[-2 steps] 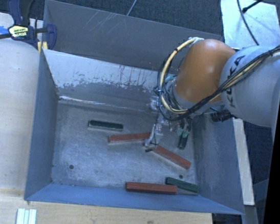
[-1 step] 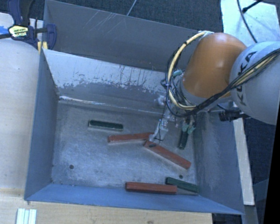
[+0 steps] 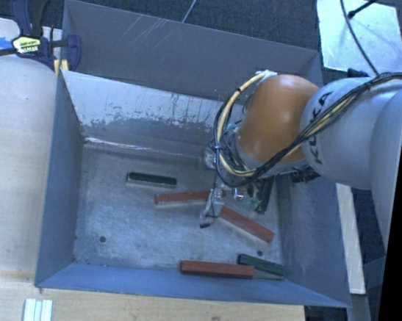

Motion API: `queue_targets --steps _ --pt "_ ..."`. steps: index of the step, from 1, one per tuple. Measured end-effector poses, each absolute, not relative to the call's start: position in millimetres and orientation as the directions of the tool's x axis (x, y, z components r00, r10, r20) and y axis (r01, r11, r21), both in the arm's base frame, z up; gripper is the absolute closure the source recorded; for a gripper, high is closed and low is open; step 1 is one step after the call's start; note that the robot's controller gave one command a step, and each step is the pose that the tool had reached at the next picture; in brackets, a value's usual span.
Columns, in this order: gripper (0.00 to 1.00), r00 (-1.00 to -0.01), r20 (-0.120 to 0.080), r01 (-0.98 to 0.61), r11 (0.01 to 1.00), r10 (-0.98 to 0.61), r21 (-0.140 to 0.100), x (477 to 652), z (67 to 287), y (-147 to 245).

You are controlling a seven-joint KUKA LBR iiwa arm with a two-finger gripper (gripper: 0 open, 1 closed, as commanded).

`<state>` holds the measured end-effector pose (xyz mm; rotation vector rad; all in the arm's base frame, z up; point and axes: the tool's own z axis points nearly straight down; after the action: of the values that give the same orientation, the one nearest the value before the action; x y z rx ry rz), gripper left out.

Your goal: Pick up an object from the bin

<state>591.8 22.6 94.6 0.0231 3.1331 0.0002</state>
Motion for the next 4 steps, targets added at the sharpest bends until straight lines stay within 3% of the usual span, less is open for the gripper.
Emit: queue_targets --steps 1,4 --pt "1.00 -0.997 -0.007 0.080 0.997 0.080 0.002 595.8 71.4 24.0" --pt "1.00 -0.997 -0.001 0.081 0.997 0.081 0.000 594.6 79.9 23.5"
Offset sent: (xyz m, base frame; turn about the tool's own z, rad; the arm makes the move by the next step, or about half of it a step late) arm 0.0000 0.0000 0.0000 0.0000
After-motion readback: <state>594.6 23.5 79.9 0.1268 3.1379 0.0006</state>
